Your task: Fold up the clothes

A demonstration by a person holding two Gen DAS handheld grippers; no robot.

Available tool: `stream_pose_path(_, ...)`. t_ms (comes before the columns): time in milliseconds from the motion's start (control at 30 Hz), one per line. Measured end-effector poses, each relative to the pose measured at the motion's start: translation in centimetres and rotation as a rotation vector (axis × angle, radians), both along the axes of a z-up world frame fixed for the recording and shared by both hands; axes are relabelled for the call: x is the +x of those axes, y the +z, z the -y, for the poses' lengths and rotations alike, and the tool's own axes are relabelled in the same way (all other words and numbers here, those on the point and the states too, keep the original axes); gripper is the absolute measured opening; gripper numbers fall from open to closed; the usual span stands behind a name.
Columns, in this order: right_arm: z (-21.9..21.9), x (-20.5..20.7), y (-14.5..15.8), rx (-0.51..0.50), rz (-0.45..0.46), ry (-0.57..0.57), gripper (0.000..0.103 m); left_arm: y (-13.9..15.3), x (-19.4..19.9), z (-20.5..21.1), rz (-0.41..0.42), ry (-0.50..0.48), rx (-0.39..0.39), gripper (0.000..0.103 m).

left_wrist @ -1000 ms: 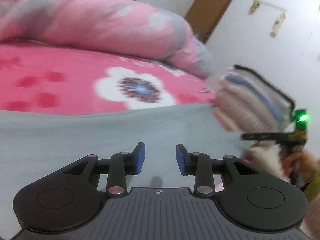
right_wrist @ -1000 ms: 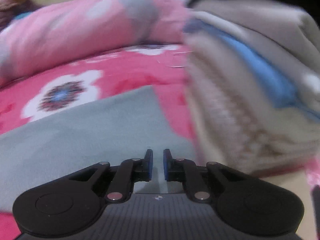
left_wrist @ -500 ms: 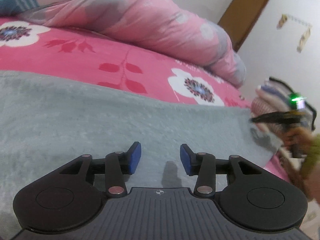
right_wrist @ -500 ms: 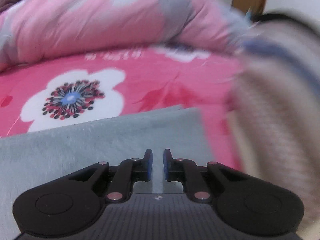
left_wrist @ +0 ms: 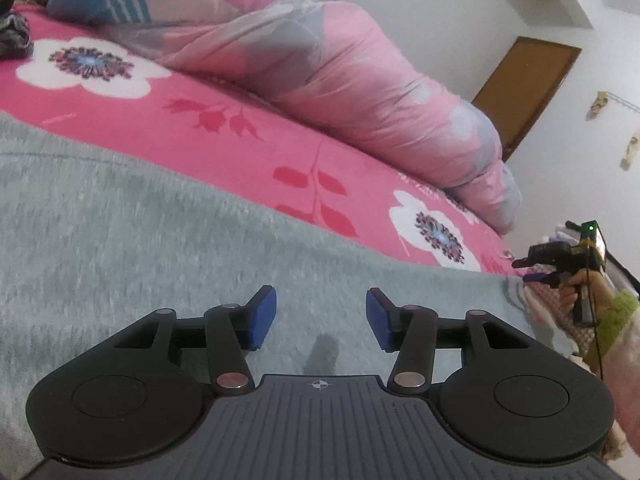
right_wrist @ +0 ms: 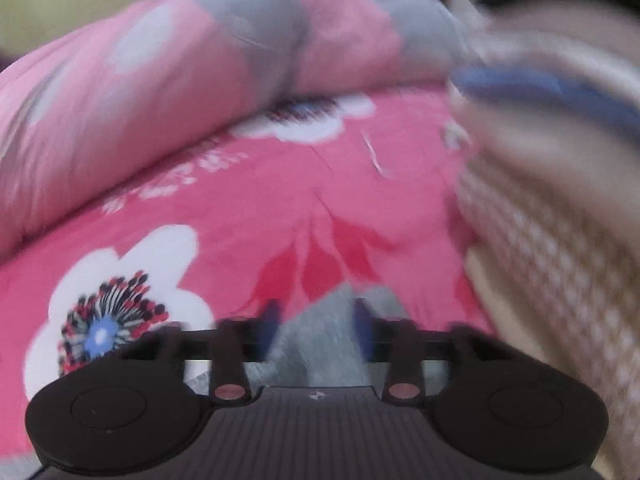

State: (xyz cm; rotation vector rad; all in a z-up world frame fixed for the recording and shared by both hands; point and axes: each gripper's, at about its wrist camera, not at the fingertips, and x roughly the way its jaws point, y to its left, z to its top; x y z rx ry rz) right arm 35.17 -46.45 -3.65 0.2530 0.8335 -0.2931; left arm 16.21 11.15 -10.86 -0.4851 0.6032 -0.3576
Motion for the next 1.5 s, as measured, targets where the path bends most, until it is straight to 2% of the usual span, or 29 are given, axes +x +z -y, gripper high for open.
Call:
stream_pose_path(33,0.7,0.4,-0.1,0.035,-0.027,-0.038,0.048,0.0,0.0,0.0,-0.001,0.000,0.001,0.050)
stream_pose_path(167,1.6,2.7,-1.6,0.054,-0.137,-0.128,0.046,-0.2,0.0,-0.1,0.001,0.008,0.003,0.050)
stream_pose_path(267,1.8,2.5,-2.4,0.060,-0.143,-0.163,0.024,-0.3,-0.1,-0.4,0.005,0.026,0.003,0.050)
stream_pose_path(300,1.8,2.4,-2.7,0.062,-0.145,-0.175,0.008,-0.3,-0.2,-0.5,0.004,0.030,0.002,0.050)
stream_pose_path(333,2.0,2.1,-2.4,0.067,-0.124,-0.177,0.006,-0.3,-0.2,-0.5,0.003,0.033,0.002,0.050)
stream_pose_path(533,0.9,2.6,-0.5,0.017,-0.011,-0.169,0.006,-0.2,-0.6,-0.4,0.008,0.057,0.054,0.050)
stream_pose_path(600,0.8,3.8,-1.0,0.018,-0.002,-0.166,0.006,-0.3,-0.6,-0.4,0.006,0.062,0.068,0.050)
stream_pose_path(667,0.9,4.8,-2.8,0.004,-0.031,-0.179,0.006,-0.4,-0.5,-0.4,0.003,0.063,0.072,0.050)
stream_pose_path(700,1.1,5.3,-3.7,-0.003,-0.047,-0.189,0.018,-0.4,-0.4,-0.4,0.003,0.064,0.073,0.050)
stream_pose_path(733,1.3,4.8,-3.6,-0.014,-0.026,-0.224,0.034,-0.4,-0.4,-0.4,0.004,0.065,0.073,0.050)
stream_pose_path(800,1.6,4.0,-3.3,-0.036,0.014,-0.295,0.040,-0.3,-0.5,-0.7,0.005,0.076,0.063,0.050)
stream_pose_path(933,-1.6,0.0,-0.2,-0.056,0.136,-0.121,0.039,0.0,-0.8,-1.5,0.023,0.119,0.064,0.050)
stream_pose_path(1033,-6.8,-3.8,0.2,-0.060,0.147,0.211,0.038,0.2,-0.8,-2.2,0.030,0.173,0.069,0.050)
stream_pose_path(1133,-10.6,-7.1,-1.8,-0.137,0.101,0.510,0.037,0.2,-0.8,-3.0,0.024,0.223,0.064,0.050)
stream_pose_path(1233,-8.6,-8.1,-5.0,-0.241,0.041,0.516,0.038,0.2,-1.0,-3.9,0.024,0.268,0.059,0.050)
stream_pose_path(1300,-5.0,-8.3,-4.8,-0.253,0.042,0.294,0.033,0.2,-1.3,-4.5,0.032,0.294,0.066,0.050)
stream_pose_path(1333,-4.4,-8.6,-4.3,-0.298,0.046,0.232,0.027,0.2,-1.4,-4.6,0.036,0.303,0.068,0.050)
stream_pose_path(1367,-3.7,-8.9,-3.8,-0.342,0.049,0.171,0.026,0.2,-1.5,-4.9,0.038,0.316,0.067,0.050)
stream_pose_path(1400,-4.6,-9.9,-3.3,-0.349,0.081,0.216,0.026,0.3,-1.4,-5.1,0.040,0.324,0.063,0.050)
stream_pose_path(1500,-10.5,-13.8,-2.7,-0.268,0.179,0.555,0.026,0.3,-1.2,-5.5,0.042,0.353,0.063,0.050)
